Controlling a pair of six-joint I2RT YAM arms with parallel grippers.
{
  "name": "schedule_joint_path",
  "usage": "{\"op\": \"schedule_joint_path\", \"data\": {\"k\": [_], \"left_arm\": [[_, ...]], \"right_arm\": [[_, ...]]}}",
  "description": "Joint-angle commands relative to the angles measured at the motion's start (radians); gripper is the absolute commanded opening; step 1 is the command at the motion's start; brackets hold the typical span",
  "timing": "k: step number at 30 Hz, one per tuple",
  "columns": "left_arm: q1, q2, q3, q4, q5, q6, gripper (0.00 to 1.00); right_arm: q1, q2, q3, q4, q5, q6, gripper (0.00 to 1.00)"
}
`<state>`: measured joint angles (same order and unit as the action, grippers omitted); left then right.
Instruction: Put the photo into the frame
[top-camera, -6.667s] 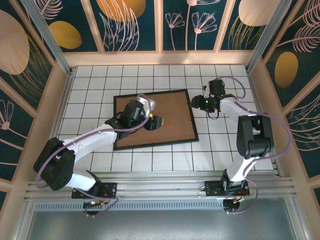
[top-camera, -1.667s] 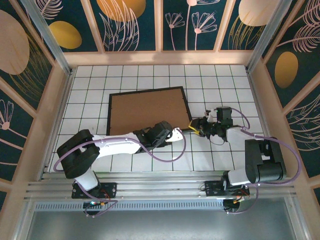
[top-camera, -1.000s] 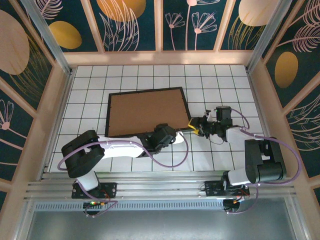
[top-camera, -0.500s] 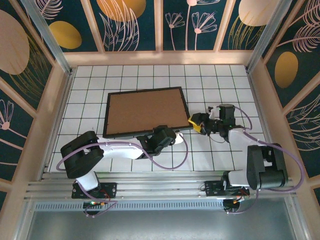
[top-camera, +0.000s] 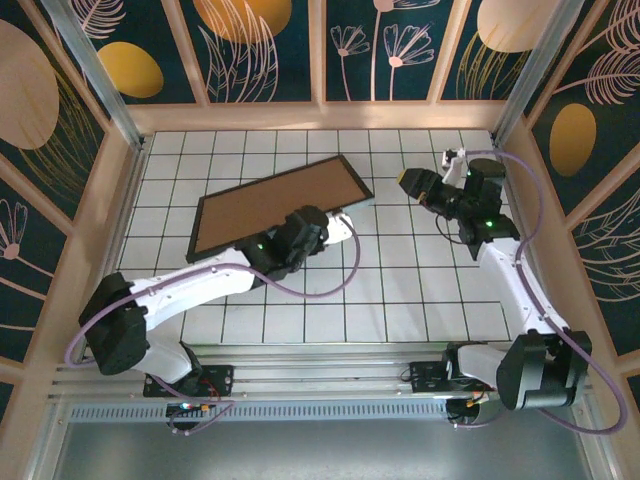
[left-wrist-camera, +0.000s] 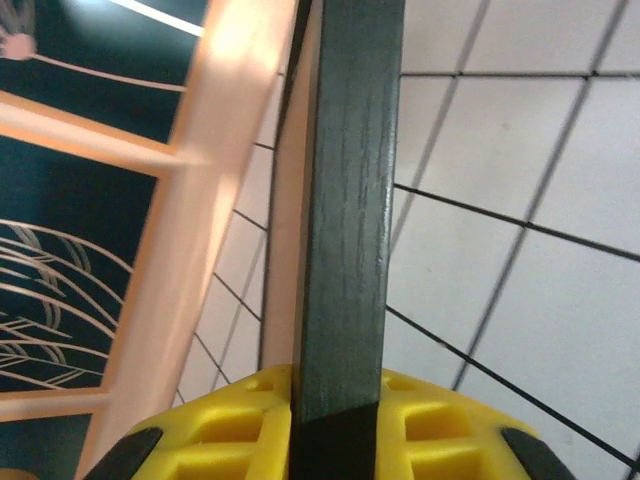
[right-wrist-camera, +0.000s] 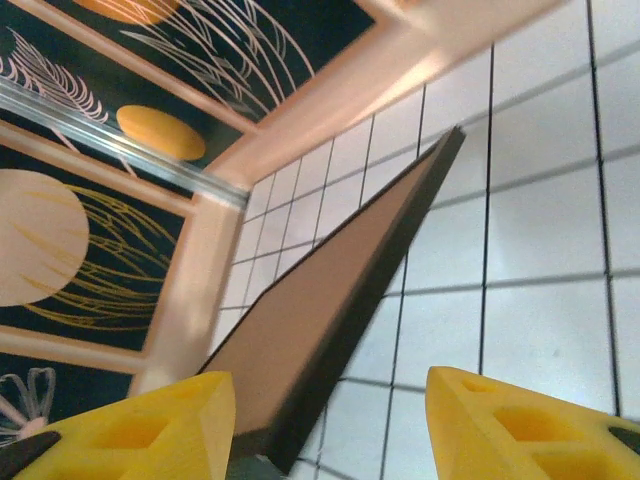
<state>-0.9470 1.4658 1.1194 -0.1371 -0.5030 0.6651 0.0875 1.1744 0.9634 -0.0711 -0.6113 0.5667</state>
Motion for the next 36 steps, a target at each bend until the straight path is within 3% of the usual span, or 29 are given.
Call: {"op": "schedule_joint_path", "data": {"k": [1,6,13,26,31,36], "left_arm": [[0.034,-0.076,0.109,0.0,0.07,-0.05,0.0],[0.073,-0.111,0.186,-0.007,0.126,-0.04,0.0],[0.112,-0.118,0.308,-0.049,0.2,-0.001,0.0],[0.153,-0.064,0.557,-0.325,0.204,0.159,0.0],[0.177,-0.081,0.584,-0.211,0.245,0.072,0.0],[0.19,-0.066,0.648,-0.157,0.279,-0.08,0.0]], "right_arm": [[0.024,-0.029,0.062,-0.032,0.136,-0.128,0.54],[0.05,-0.067,0.068,0.023,0.2,-0.233,0.54],[0.096,-0.092,0.031,0.146,0.163,-0.392,0.56],[0.199,-0.066,0.118,0.123,0.229,-0.771,0.62],[0.206,-0.053,0.12,0.162,0.26,-0.706,0.62],[0.206,-0.057,0.079,0.197,0.26,-0.541,0.62]]}}
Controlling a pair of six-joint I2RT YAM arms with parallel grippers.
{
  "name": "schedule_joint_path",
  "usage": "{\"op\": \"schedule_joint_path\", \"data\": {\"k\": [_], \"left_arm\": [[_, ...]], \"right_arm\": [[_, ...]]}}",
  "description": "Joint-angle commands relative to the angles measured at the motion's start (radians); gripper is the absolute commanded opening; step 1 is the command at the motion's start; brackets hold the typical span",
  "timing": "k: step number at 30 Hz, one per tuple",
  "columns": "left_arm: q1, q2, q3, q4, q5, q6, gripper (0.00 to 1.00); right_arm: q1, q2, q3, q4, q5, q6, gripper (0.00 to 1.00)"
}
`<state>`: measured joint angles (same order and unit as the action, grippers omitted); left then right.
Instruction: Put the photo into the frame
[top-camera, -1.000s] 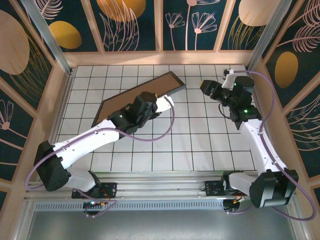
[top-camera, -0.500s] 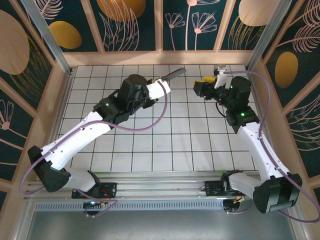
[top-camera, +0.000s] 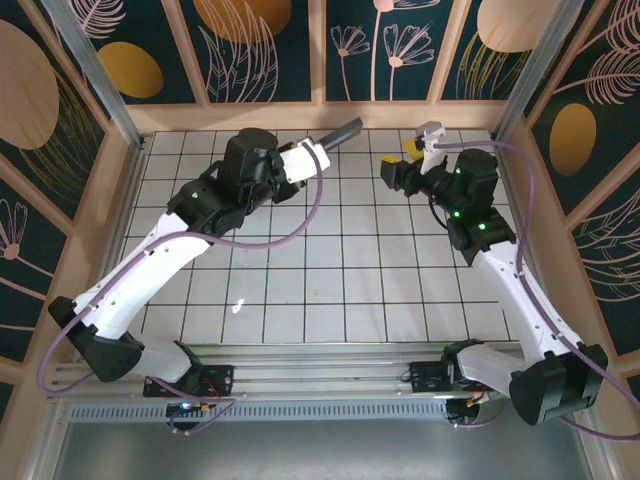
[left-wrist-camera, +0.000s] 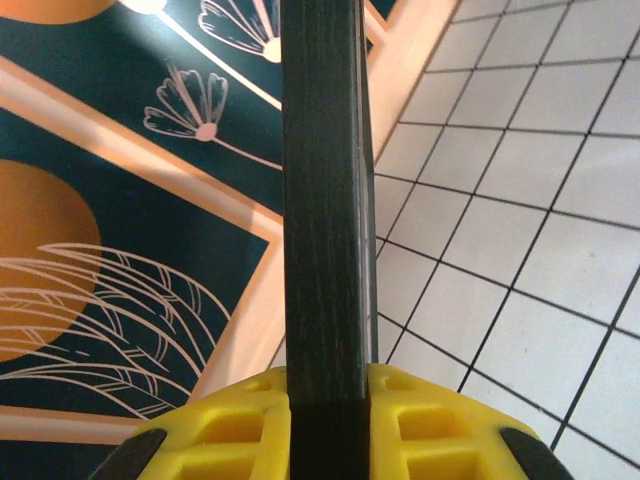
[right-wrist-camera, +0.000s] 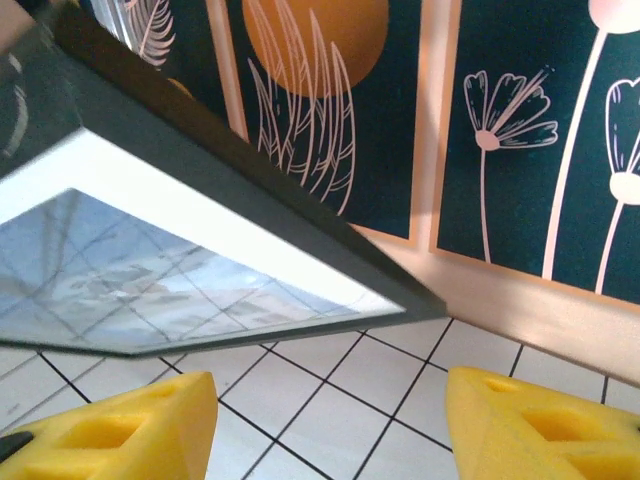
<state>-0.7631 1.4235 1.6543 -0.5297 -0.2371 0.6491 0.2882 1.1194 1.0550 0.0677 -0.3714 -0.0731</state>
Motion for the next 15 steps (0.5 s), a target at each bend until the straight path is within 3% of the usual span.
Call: {"op": "schedule_joint_path", "data": {"k": [1,7,15], "left_arm": [[0.011,-0.015,0.134,0.23,0.027,-0.099,0.0],[0.022,0.076,0.288,0.203,0.083,-0.296,0.0],[0.083,0.205,0.461,0.202,0.241,-0.585,0.0]], "right_arm": [[0.005,-0.003,-0.021,0.057,0.021,0.122,0.62],[0.006,-0.009,-0.023,-0.031,0.059,0.183,0.62],[0.0,-0.058,-0.046,-0.095,0.092,0.188,0.62]]}}
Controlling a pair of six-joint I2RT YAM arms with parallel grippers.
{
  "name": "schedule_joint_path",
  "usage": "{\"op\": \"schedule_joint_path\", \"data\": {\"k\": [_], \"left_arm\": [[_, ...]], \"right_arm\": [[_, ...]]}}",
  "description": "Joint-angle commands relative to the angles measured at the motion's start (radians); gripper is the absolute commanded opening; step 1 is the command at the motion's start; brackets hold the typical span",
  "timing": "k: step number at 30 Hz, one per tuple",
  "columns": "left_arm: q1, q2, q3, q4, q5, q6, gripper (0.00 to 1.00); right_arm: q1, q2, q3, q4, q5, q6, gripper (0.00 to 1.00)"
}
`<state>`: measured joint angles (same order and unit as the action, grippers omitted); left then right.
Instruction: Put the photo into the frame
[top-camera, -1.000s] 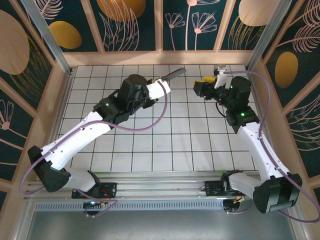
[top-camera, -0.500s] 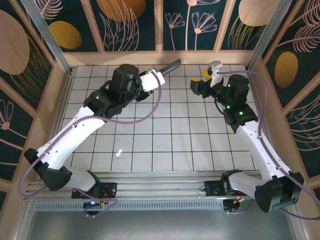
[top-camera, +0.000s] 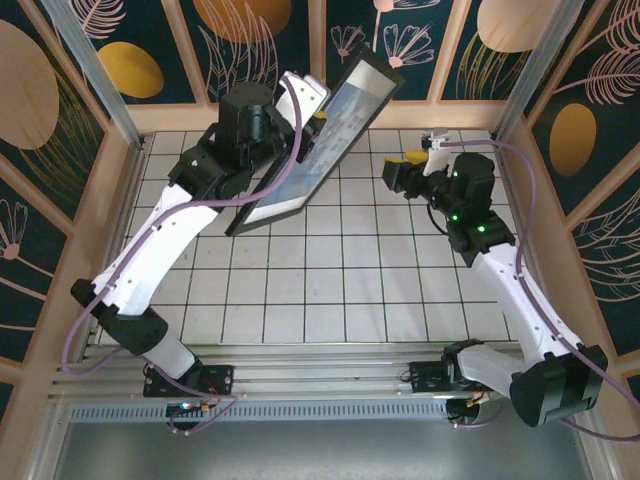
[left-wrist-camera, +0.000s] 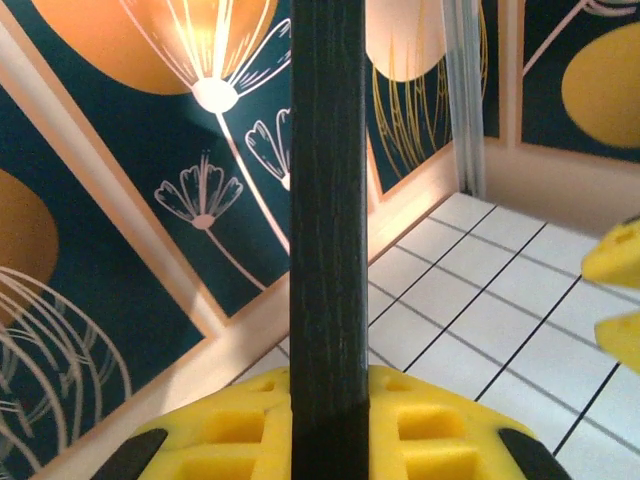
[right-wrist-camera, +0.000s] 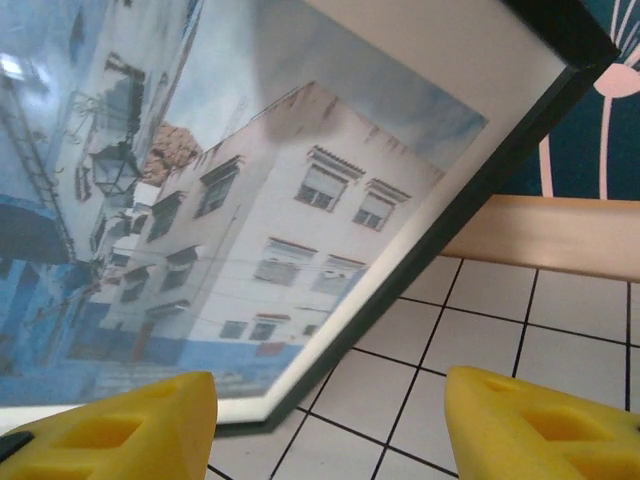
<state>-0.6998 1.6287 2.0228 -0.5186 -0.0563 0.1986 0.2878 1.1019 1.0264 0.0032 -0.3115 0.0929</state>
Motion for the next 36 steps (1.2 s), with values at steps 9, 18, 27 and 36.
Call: {"op": "schedule_joint_path", "data": {"k": [9,18,27,36], "left_arm": [[0.146,0.048,0.075,0.316,0.274,-0.517,0.0],[0.284,0.008,-0.139,0.55,0.426,-0.888,0.0],[0.375,-0.066,-0.434,0.806,0.489,-1.167,0.0],[0.417,-0.122,-0.701,1.009,0.55,-1.317,0.0]], "right_arm": [[-0.07,-0.057,-0.009,-0.155,0.04,0.069,0.63],[-0.097,-0.049,-0.032,-0.168,0.006,0.087,0.63],[-0.103,-0.028,-0.018,-0.213,0.005,0.083,0.63],[-0.107,-0.023,-0.039,-0.223,0.007,0.085,0.63]]}}
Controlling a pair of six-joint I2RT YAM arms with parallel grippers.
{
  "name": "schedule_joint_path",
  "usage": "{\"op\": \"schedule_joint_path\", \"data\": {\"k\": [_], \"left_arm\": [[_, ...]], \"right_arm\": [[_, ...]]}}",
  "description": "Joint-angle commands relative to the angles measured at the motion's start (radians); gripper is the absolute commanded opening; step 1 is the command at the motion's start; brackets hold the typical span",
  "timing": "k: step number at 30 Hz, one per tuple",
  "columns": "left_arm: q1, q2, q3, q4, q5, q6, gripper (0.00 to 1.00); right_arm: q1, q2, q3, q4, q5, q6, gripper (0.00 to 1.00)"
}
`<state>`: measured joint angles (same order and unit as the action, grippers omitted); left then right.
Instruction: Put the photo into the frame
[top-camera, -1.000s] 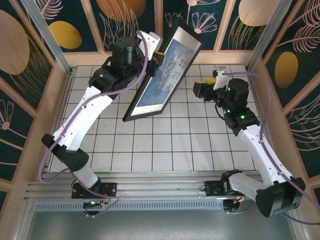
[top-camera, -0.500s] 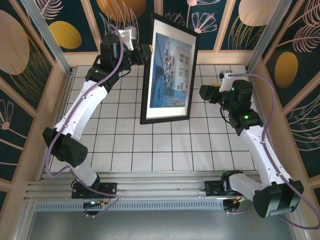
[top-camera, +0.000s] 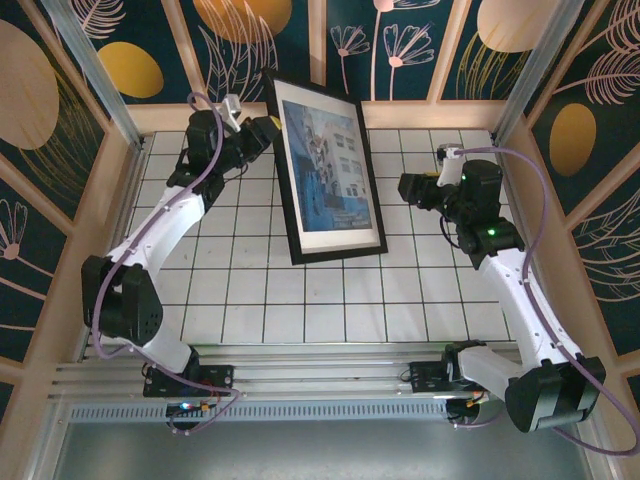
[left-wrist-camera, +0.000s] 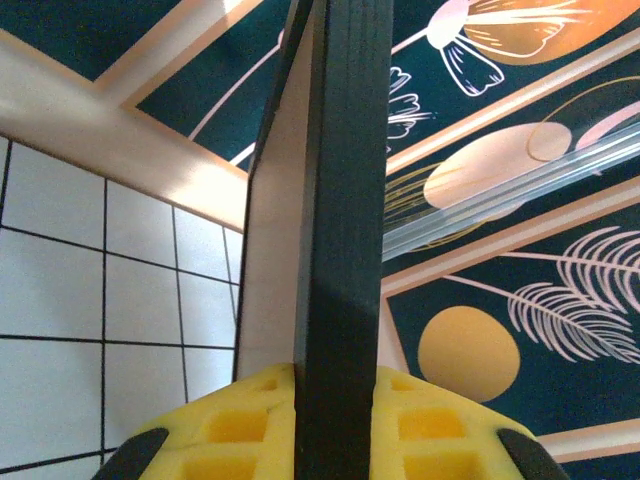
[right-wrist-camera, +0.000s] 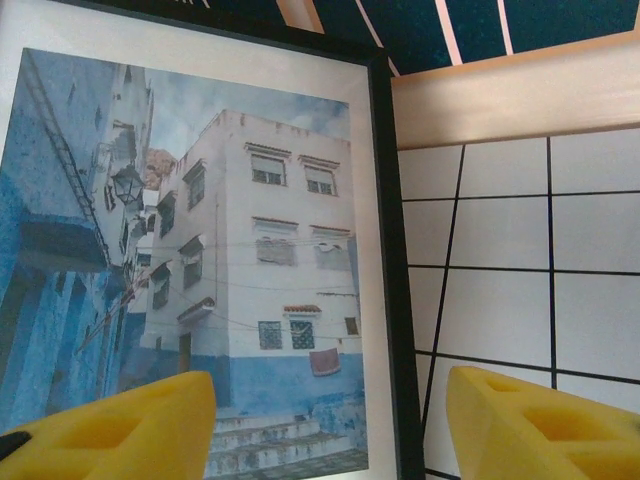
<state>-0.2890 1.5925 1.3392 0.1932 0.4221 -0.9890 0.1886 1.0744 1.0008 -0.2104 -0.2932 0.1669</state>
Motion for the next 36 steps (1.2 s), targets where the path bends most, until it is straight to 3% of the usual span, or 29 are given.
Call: {"op": "schedule_joint_path", "data": {"k": [1,7,14,36], "left_arm": [[0.008,-0.089,-0.044,0.317,0.077,-0.148,0.0],[0.01,-0.069,-0.178,0.462,0.149,-0.257,0.0],[0.009,-0.034,-0.282,0.525,0.174,-0.282,0.0],[0.01,0.19,-0.393,0.606,0.25,-0.262,0.0]], "right_arm": [[-0.009,0.007,-0.015,-0.009,-0.011,0.01,0.63],[-0.007,0.034,-0.023,-0.018,-0.032,0.02,0.63],[-0.007,0.045,-0.04,-0.026,-0.032,0.027,0.64],[-0.006,0.116,-0.134,0.033,-0.031,0.065,0.64]]}}
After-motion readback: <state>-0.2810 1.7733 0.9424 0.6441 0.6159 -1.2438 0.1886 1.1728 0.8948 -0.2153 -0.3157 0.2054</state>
